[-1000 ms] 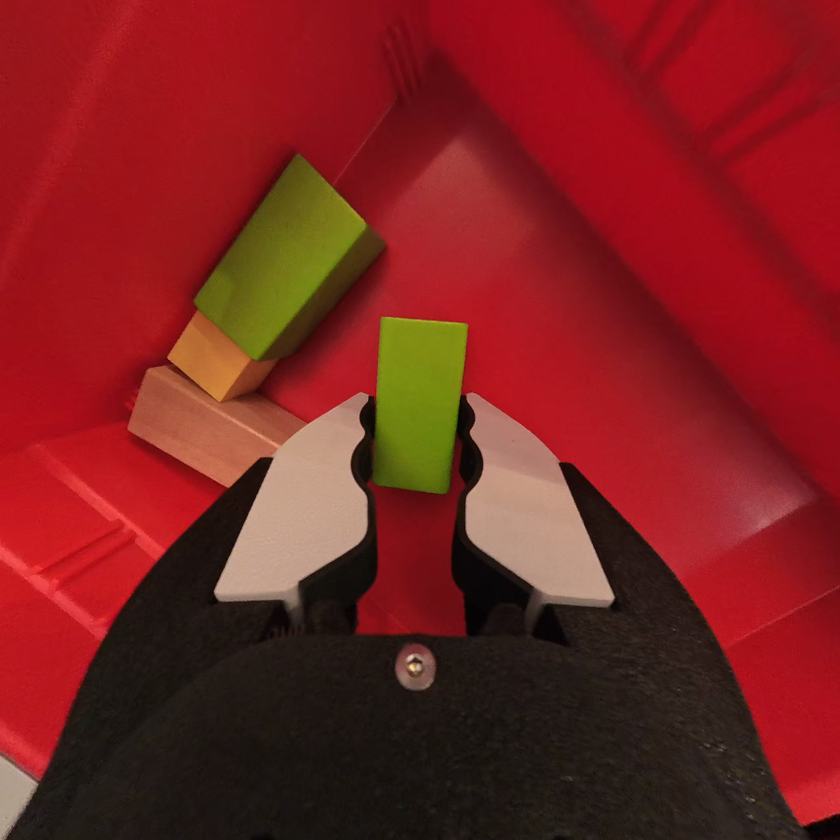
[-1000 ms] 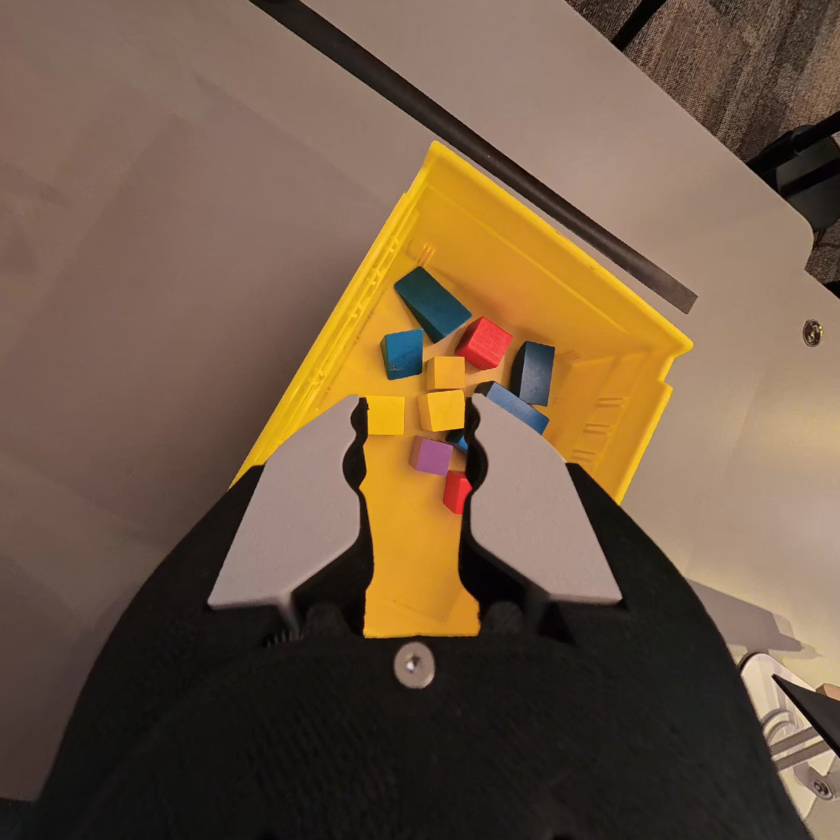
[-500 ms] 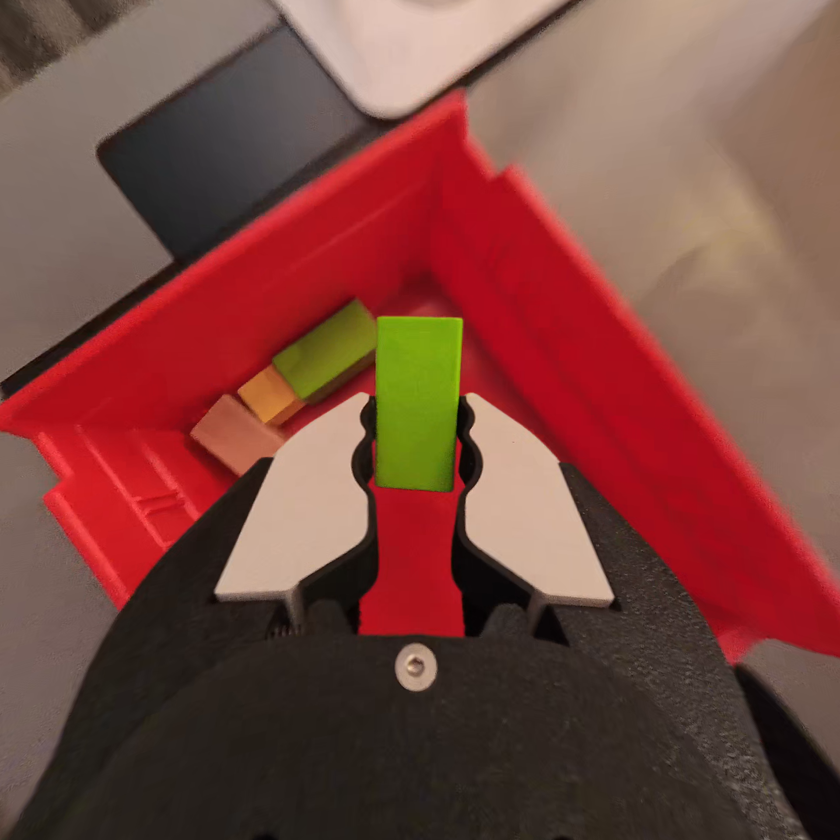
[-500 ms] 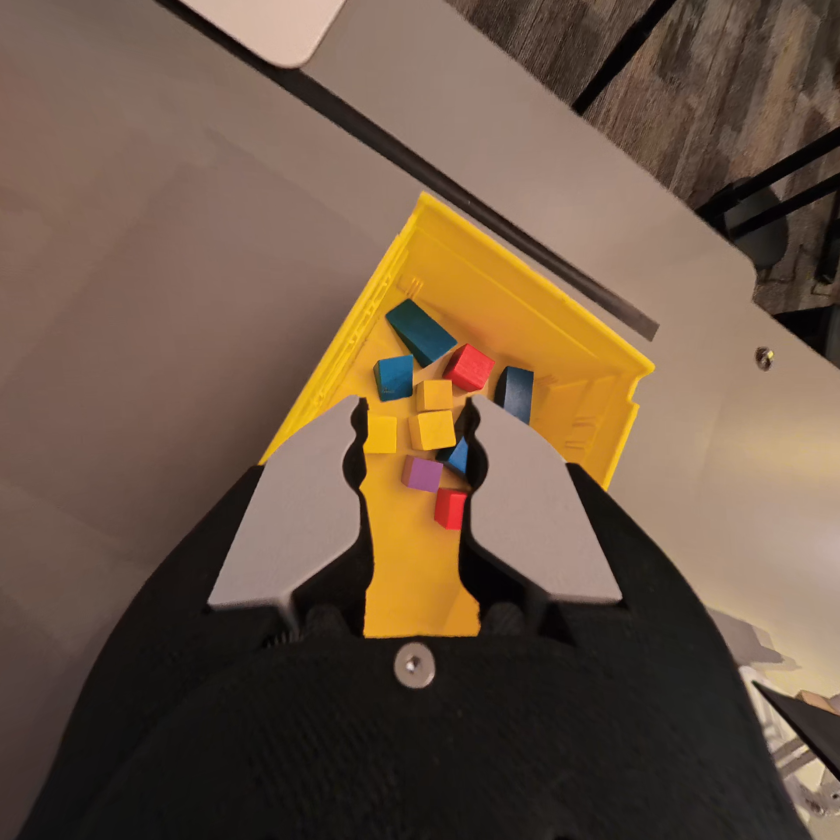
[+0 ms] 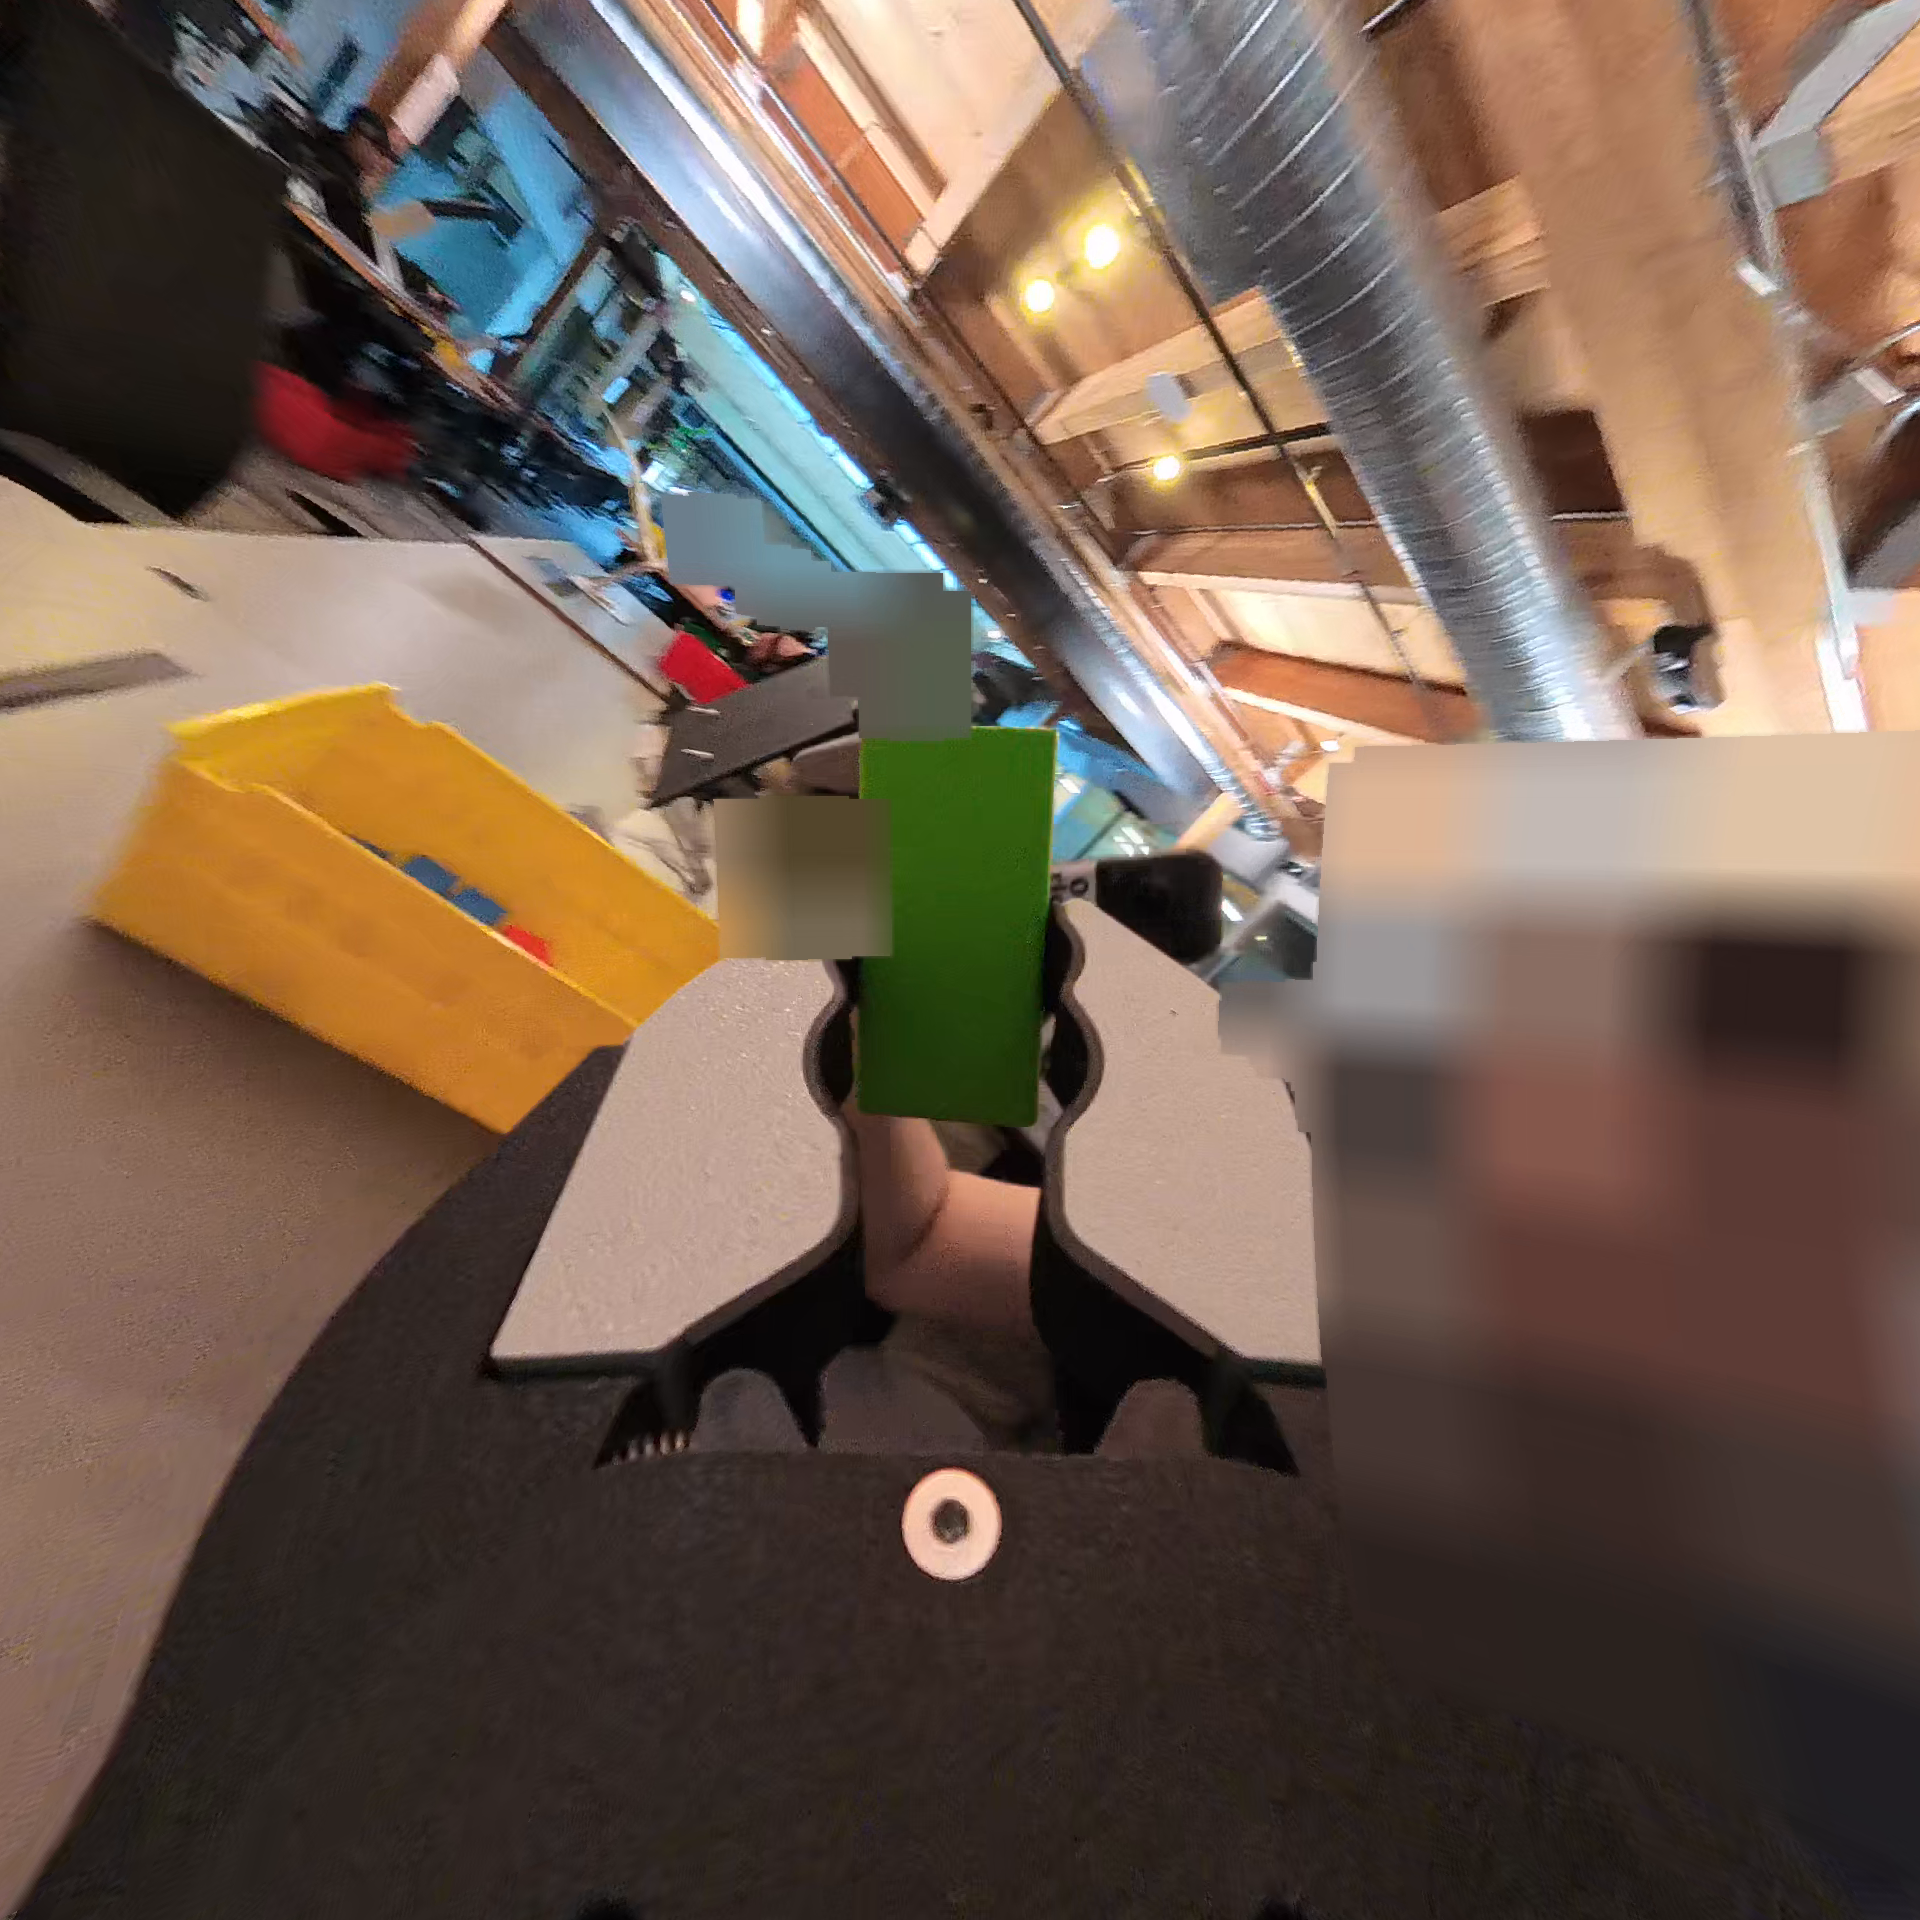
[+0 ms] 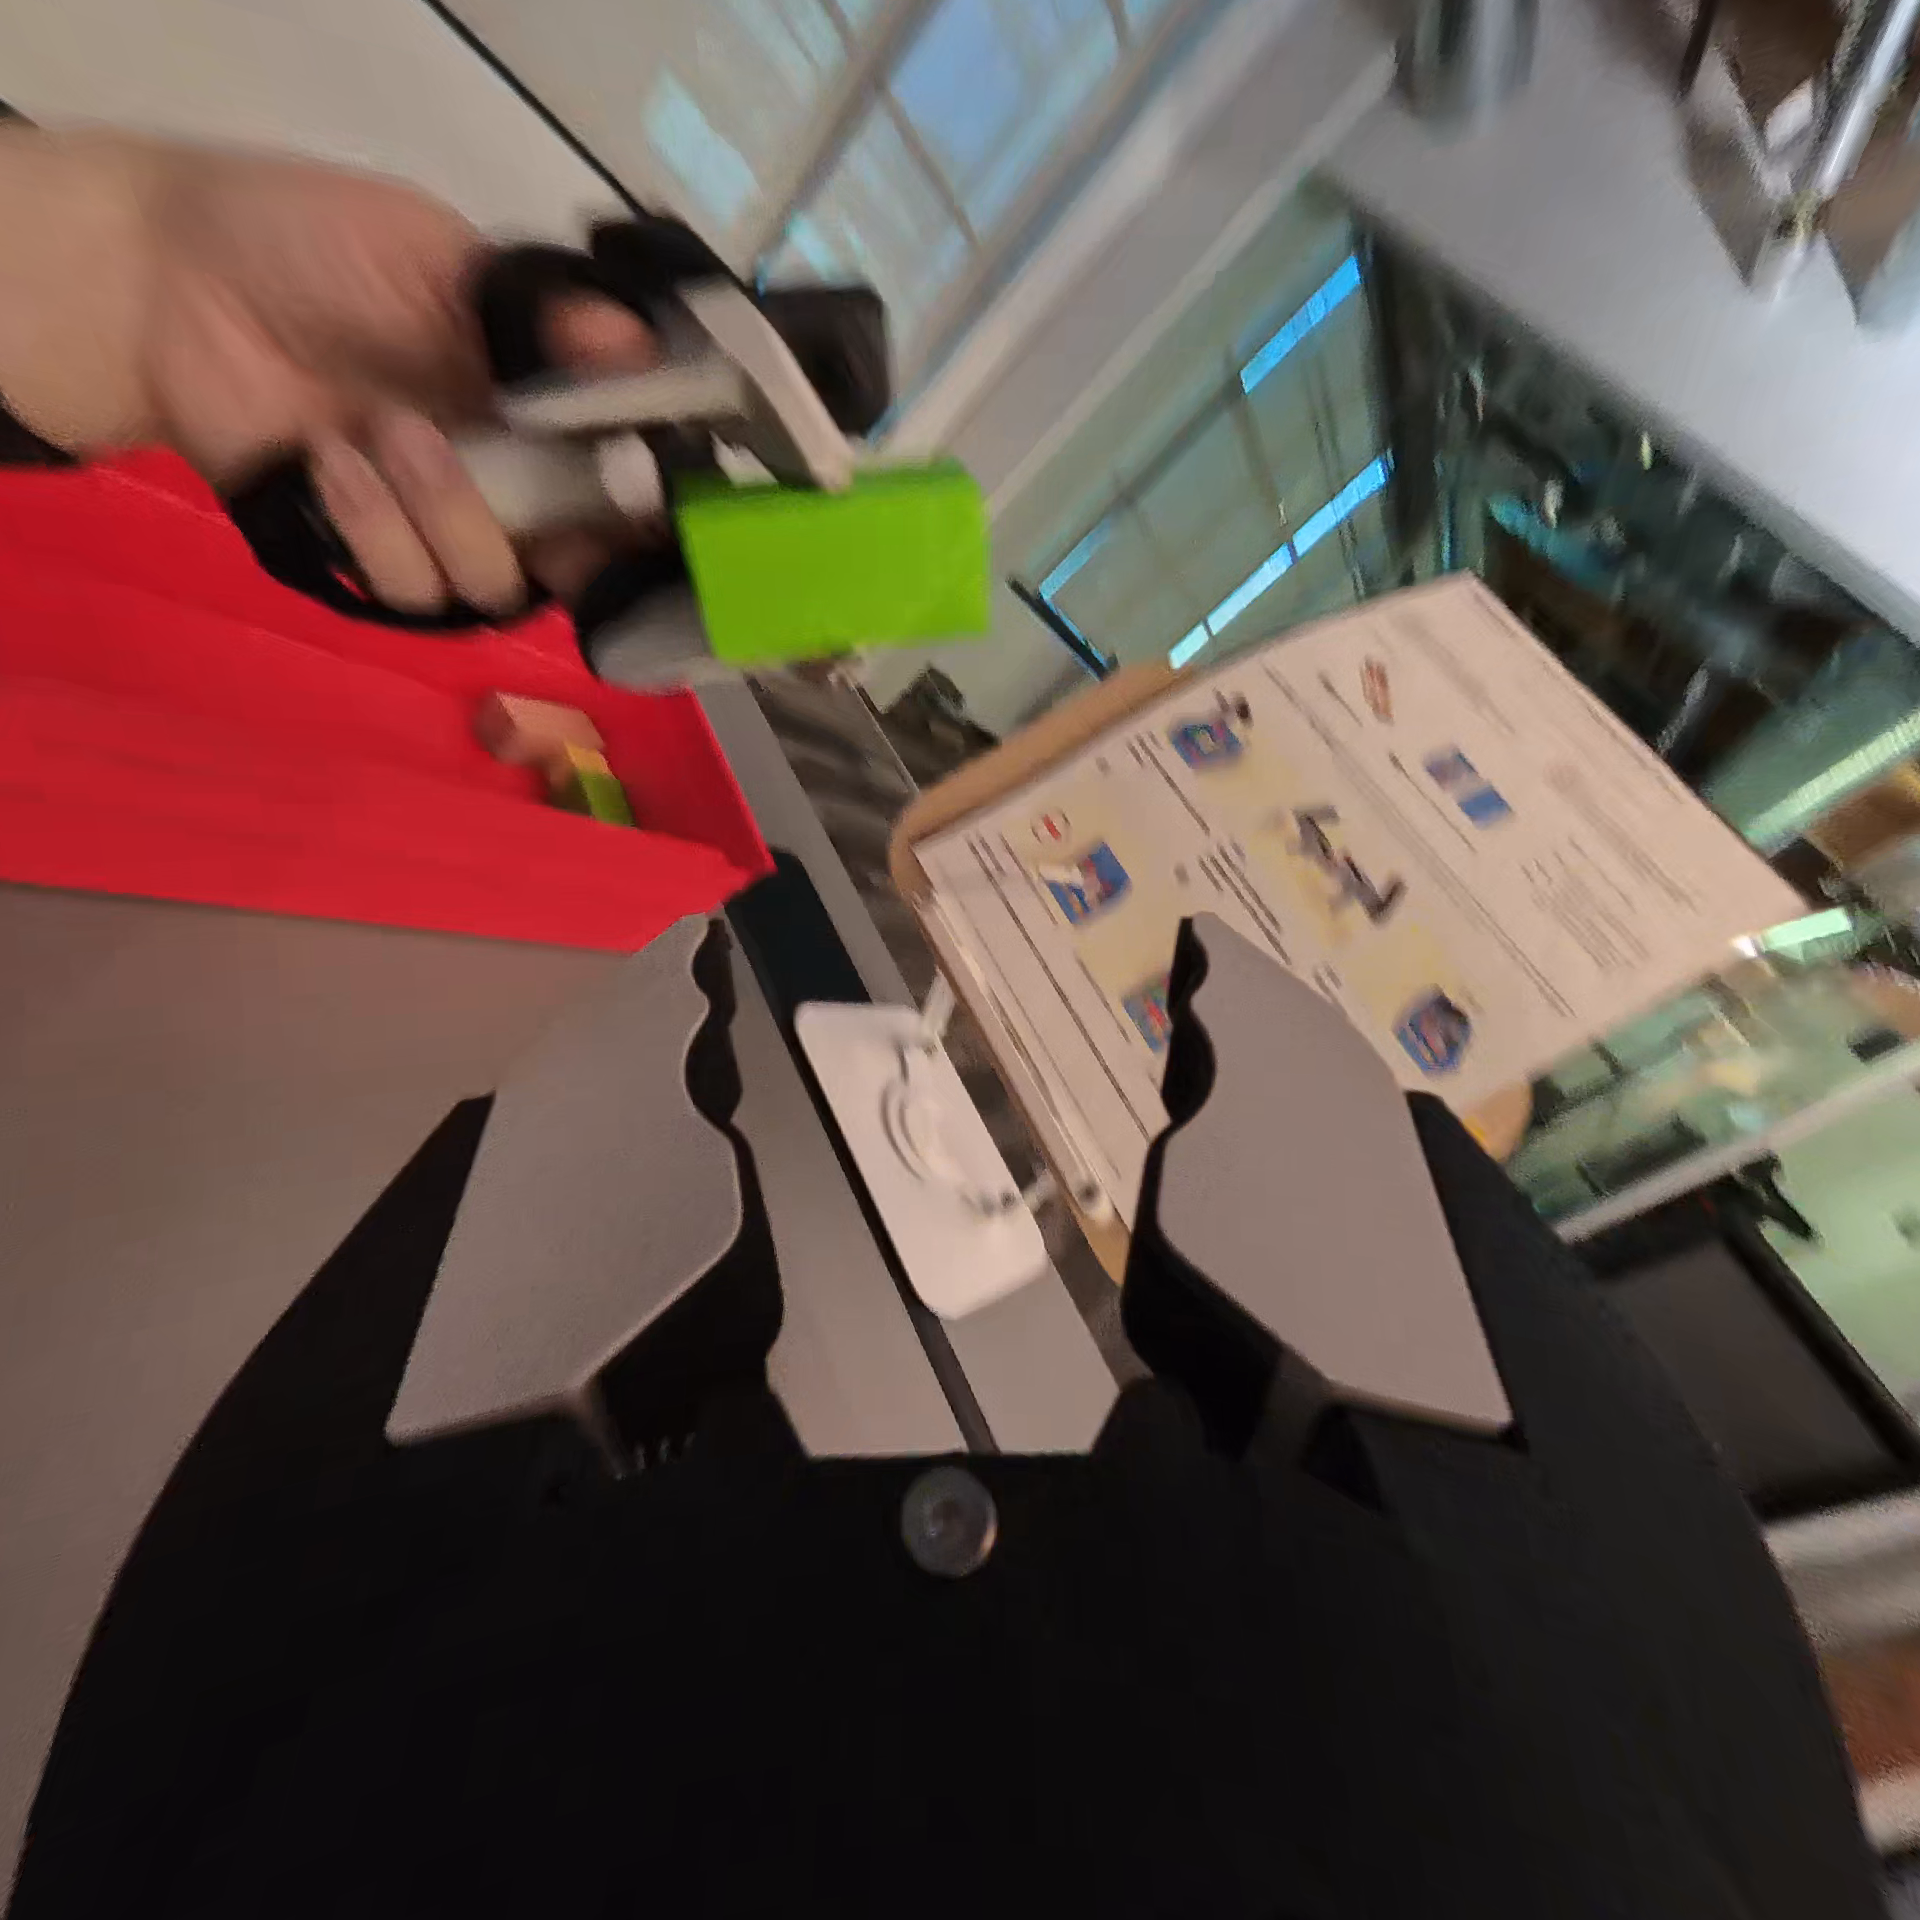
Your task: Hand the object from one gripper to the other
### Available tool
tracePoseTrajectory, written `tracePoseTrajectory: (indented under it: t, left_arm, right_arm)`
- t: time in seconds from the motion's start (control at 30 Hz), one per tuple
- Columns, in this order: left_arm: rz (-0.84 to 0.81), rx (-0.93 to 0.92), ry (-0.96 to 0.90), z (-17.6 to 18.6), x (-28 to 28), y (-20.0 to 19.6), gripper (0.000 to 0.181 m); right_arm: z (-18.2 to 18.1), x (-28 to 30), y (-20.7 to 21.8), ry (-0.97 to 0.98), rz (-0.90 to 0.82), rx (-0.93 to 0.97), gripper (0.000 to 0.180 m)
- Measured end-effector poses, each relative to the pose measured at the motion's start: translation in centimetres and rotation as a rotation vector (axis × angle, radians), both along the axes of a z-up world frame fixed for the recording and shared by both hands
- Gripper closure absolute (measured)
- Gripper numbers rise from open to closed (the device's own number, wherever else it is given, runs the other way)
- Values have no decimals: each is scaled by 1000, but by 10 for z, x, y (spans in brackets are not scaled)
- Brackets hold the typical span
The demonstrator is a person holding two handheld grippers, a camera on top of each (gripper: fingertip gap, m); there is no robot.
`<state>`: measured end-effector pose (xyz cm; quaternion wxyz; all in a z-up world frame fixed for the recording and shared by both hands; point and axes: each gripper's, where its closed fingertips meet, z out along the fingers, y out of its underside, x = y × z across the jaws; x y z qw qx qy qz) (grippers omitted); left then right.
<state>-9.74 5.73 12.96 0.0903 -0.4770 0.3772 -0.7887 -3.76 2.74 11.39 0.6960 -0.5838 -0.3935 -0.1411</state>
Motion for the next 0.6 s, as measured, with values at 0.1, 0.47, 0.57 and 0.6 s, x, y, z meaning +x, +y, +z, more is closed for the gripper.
tracePoseTrajectory:
  t: [0.1,0.47,0.57,0.6]
  left_arm:
    - [-48,-21,30,-10,19,-20,147]
    - [-126,41,59,-19,35,-57,147]
    - [-101,75,53,-18,35,-58,147]
    - [-99,79,55,-18,35,-58,147]
  right_arm:
    - [0,-25,-2,-14,42,83,94]
    - [0,-35,-3,2,47,107,100]
    - [0,-36,-4,4,59,106,108]
    - [-1,-36,-4,3,62,108,109]
